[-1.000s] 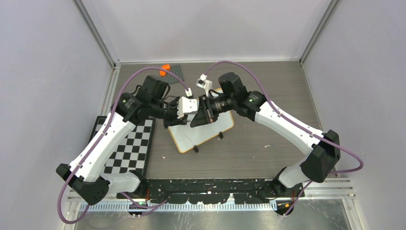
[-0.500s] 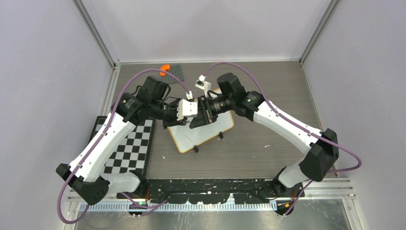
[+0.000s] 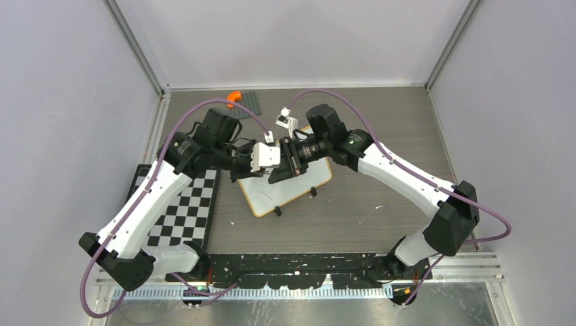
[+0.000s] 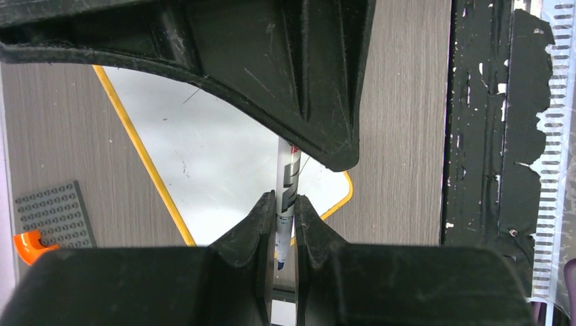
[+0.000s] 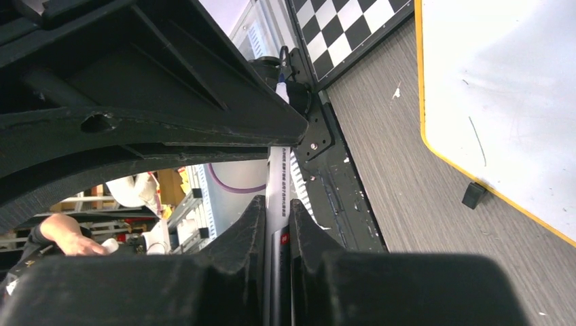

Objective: Write a sentence on the whiteboard
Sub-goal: Adjust the whiteboard marker.

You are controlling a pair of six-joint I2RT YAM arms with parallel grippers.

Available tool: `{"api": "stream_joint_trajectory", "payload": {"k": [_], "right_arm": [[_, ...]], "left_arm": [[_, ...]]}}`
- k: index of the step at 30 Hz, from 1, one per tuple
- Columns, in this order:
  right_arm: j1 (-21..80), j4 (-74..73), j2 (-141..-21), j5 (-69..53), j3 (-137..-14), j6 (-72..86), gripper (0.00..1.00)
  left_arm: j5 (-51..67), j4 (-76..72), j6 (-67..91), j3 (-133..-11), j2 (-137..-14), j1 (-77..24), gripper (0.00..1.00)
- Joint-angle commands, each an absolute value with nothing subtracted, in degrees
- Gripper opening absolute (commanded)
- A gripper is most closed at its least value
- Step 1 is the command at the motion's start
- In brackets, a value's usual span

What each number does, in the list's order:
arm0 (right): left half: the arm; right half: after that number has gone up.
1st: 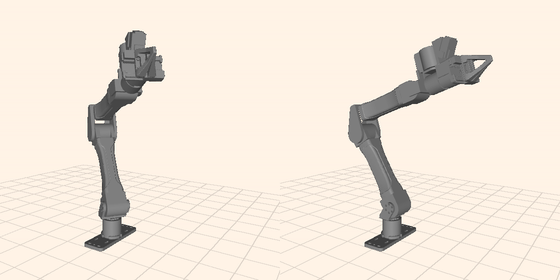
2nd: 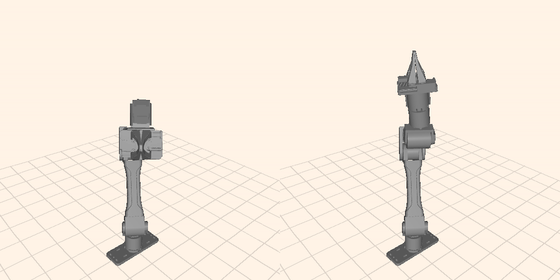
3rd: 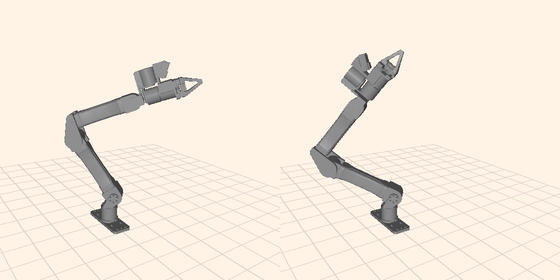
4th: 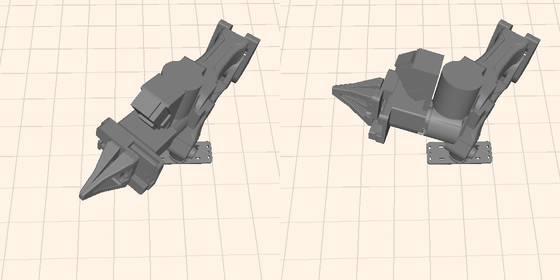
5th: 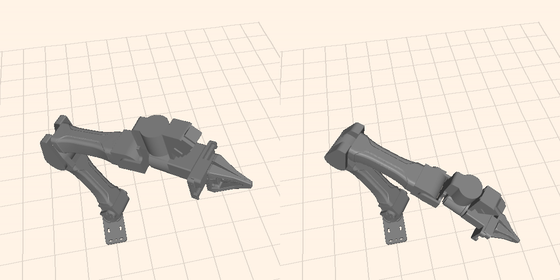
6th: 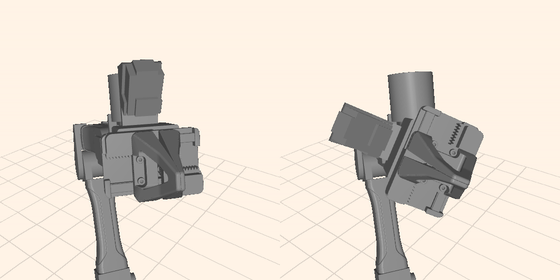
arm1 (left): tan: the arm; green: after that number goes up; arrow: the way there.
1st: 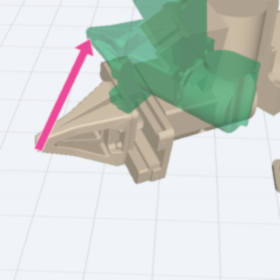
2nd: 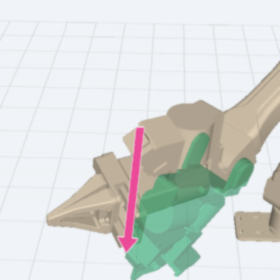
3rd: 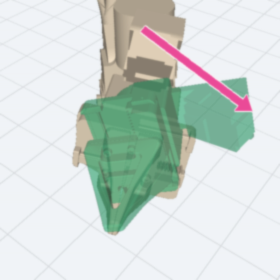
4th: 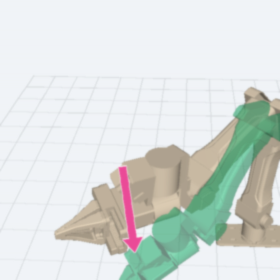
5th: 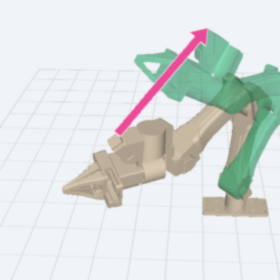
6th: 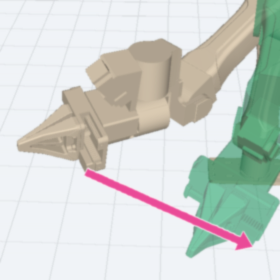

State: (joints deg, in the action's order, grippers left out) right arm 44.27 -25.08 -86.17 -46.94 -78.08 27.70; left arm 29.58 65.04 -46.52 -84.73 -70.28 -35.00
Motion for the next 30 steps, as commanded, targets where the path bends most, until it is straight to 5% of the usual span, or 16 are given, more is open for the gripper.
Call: {"api": "stream_joint_trajectory", "payload": {"k": [1, 5, 9, 14, 24, 30], "right_arm": [[46.25, -24.28, -86.11, -53.43, -78.93, 29.15, 0.05], [45.22, -23.99, -86.67, -53.61, -79.57, 29.57, 0.00], [44.74, -24.20, -86.78, -54.59, -79.80, 29.78, 0.00], [45.05, -24.06, -86.41, -55.38, -79.19, 29.56, 0.00], [45.70, -27.58, -86.56, -54.79, -80.04, 26.45, 0.00], [41.28, -34.86, -87.26, -49.36, -84.59, 19.33, 0.00]], "left_arm": [[26.03, 57.95, -47.11, -85.09, -69.71, -34.68, 0.00], [26.96, 57.77, -46.26, -84.58, -69.10, -34.72, 0.00], [26.03, 57.11, -44.38, -84.22, -68.67, -34.71, 0.29], [23.15, 54.39, -42.47, -83.64, -68.75, -34.71, 0.45], [20.27, 51.03, -38.34, -84.64, -69.44, -34.67, 0.45], [32.79, 59.79, -32.64, -85.94, -68.55, -31.98, 0.62]]}}
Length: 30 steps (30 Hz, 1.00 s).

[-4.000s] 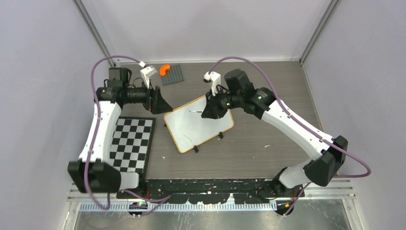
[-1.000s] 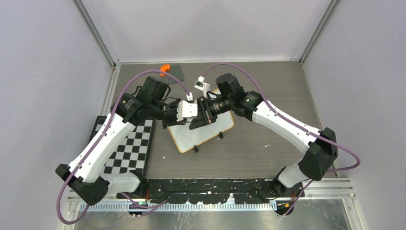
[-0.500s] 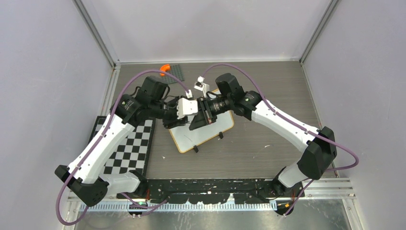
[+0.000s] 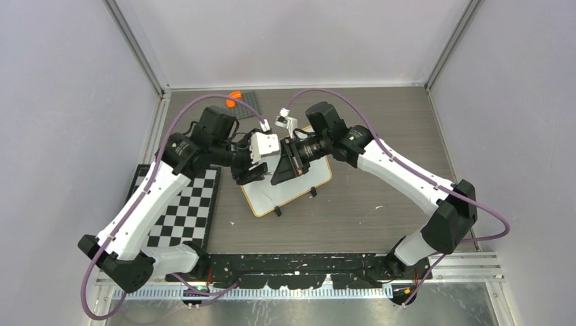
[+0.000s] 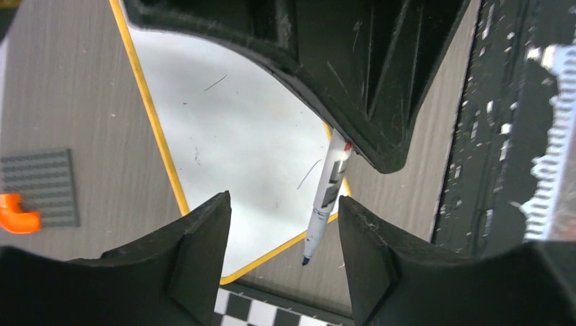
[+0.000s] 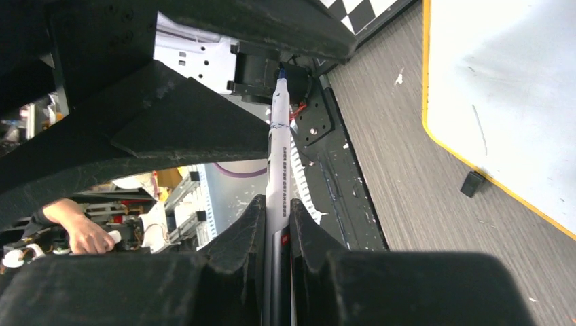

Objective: Write a sentence on the whiteboard
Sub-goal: Adjust the whiteboard marker.

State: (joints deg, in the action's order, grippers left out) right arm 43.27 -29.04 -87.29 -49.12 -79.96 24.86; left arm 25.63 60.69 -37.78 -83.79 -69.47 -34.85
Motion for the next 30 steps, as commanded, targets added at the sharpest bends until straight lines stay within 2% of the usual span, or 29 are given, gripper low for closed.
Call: {"api": "stream_joint_trajectory", "payload": {"k": [1, 7, 10, 15, 19, 25, 27, 30], "right_arm": [[40.73, -36.33, -87.09, -48.01, -85.30, 17.48, 0.00], [40.55, -45.44, -87.06, -45.15, -87.98, 8.16, 0.00], [40.58, -48.93, -87.86, -46.69, -89.17, 5.47, 0.00], [40.85, -49.87, -88.41, -48.14, -89.78, 5.48, 0.00], [42.30, -49.77, -89.31, -49.49, -90.73, 6.56, 0.00], [43.25, -48.52, -90.63, -52.14, -91.67, 9.55, 0.00], [43.29, -48.54, -91.17, -53.54, -92.21, 10.29, 0.00], [43.38, -47.25, -91.37, -55.23, -92.29, 12.01, 0.00]], "left_arm": [[37.38, 60.70, -30.66, -86.02, -68.40, -29.91, 0.62], [50.84, 56.56, -19.85, -81.15, -67.43, -15.56, 0.61], [53.32, 53.92, -18.63, -79.03, -66.82, -13.04, 0.62], [57.21, 50.28, -21.35, -75.07, -64.79, -14.21, 0.68], [48.12, 50.58, -26.46, -73.44, -63.81, -23.39, 0.70], [45.81, 53.40, -30.64, -73.94, -65.67, -27.14, 0.66], [45.50, 53.44, -30.74, -73.86, -66.13, -27.86, 0.63], [44.91, 53.48, -31.33, -73.60, -66.49, -28.91, 0.49]]}}
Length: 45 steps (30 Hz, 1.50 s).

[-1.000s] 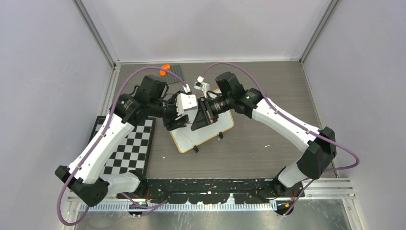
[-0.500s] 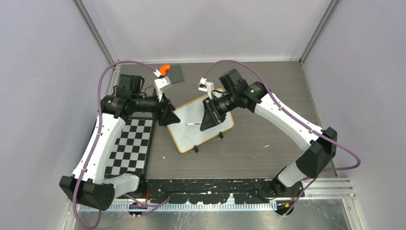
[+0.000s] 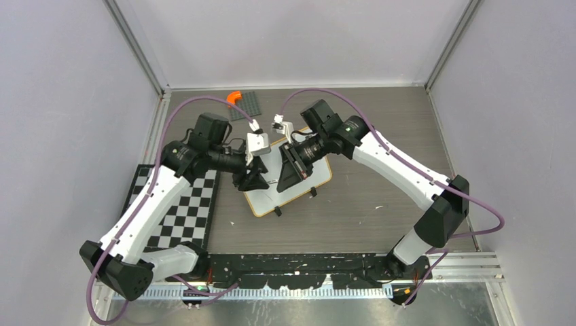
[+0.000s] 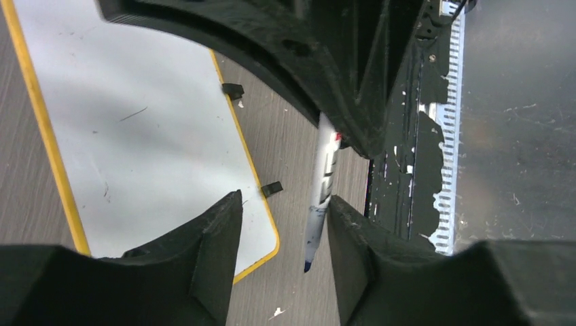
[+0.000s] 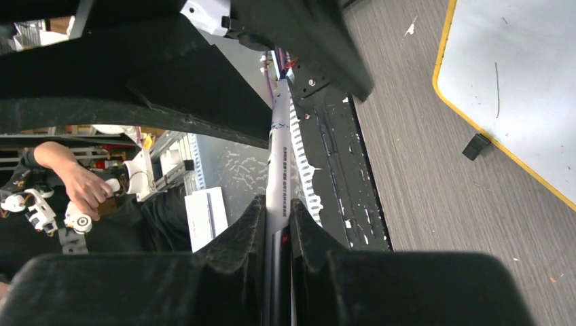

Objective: Write a sentence on the whiteboard
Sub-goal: Adjust the whiteboard marker.

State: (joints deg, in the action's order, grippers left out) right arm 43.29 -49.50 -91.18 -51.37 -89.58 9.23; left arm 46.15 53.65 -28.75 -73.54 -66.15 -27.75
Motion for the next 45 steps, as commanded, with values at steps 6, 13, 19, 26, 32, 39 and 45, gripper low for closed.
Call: {"api": "stream_joint_trajectory", "payload": {"k": [6, 13, 19, 26, 32, 39, 45], "right_arm": [[43.39, -46.40, -91.66, -55.89, -92.29, 13.38, 0.00], [43.36, -44.08, -91.67, -54.87, -91.78, 15.53, 0.21], [43.86, -43.84, -91.77, -55.48, -91.89, 15.53, 0.25], [45.47, -46.51, -92.62, -55.46, -92.37, 12.85, 0.26], [45.62, -46.61, -92.92, -55.23, -92.46, 12.64, 0.01], [43.49, -45.28, -91.61, -50.75, -91.55, 12.84, 0.00], [40.91, -40.10, -88.35, -42.93, -88.68, 11.55, 0.00]], "left_arm": [[45.61, 52.89, -30.11, -73.79, -66.75, -29.48, 0.18], [45.45, 48.96, -23.26, -74.08, -66.87, -29.44, 0.00], [46.37, 48.08, -22.32, -75.15, -68.02, -29.44, 0.00], [46.46, 48.82, -24.02, -76.82, -69.04, -29.71, 0.00], [46.16, 49.08, -24.43, -76.89, -68.95, -29.69, 0.00], [46.57, 51.43, -23.18, -76.35, -66.90, -26.15, 0.55], [55.21, 48.31, -13.89, -75.11, -65.98, -10.79, 0.64]]}}
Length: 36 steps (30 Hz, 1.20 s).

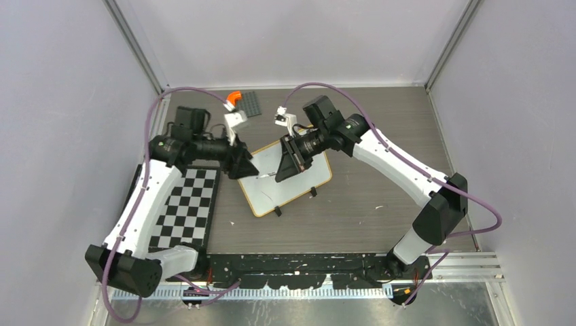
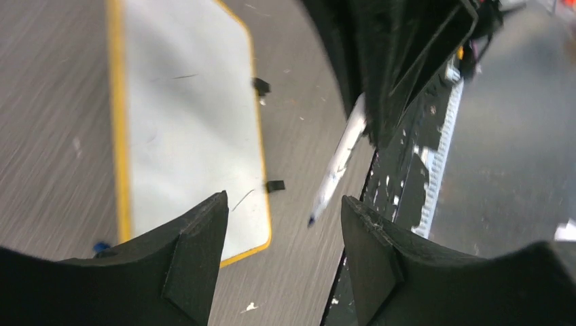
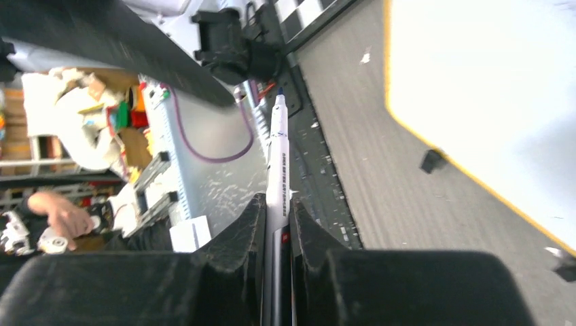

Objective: Write a sentence on the whiteboard
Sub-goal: Adjust the whiteboard marker, then hold the whiteboard at the center of the board.

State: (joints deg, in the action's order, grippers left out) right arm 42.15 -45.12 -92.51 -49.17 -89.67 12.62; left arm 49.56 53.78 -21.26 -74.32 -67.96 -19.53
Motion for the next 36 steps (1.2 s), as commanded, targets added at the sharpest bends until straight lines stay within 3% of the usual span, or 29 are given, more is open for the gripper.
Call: {"api": "stream_joint_trajectory", "payload": {"k": [1, 4, 10, 20, 27, 36], "right_arm": [[40.96, -38.28, -87.35, -41.18, -87.51, 11.40, 0.00], [41.90, -33.55, -84.61, -35.74, -84.24, 9.18, 0.00], [46.91, -31.18, -81.87, -26.26, -79.60, 2.52, 0.00], [58.20, -28.15, -85.19, -7.43, -79.79, -7.97, 0.00], [60.64, -25.93, -87.92, -0.27, -80.84, -8.13, 0.00], [61.53, -25.26, -91.18, 2.72, -84.41, -5.89, 0.00]], "left_arm": [[54.85, 47.06, -12.15, -74.09, -66.05, -8.17, 0.64], [51.64, 42.79, -7.41, -70.26, -66.56, -3.35, 0.64], [44.61, 38.82, -3.05, -64.24, -68.81, -2.82, 0.61], [43.97, 36.24, 0.38, -62.92, -73.62, -2.58, 0.52], [50.30, 34.62, 3.25, -63.36, -75.69, -1.86, 0.27], [51.18, 34.39, 4.06, -63.55, -77.05, -1.32, 0.06]]}}
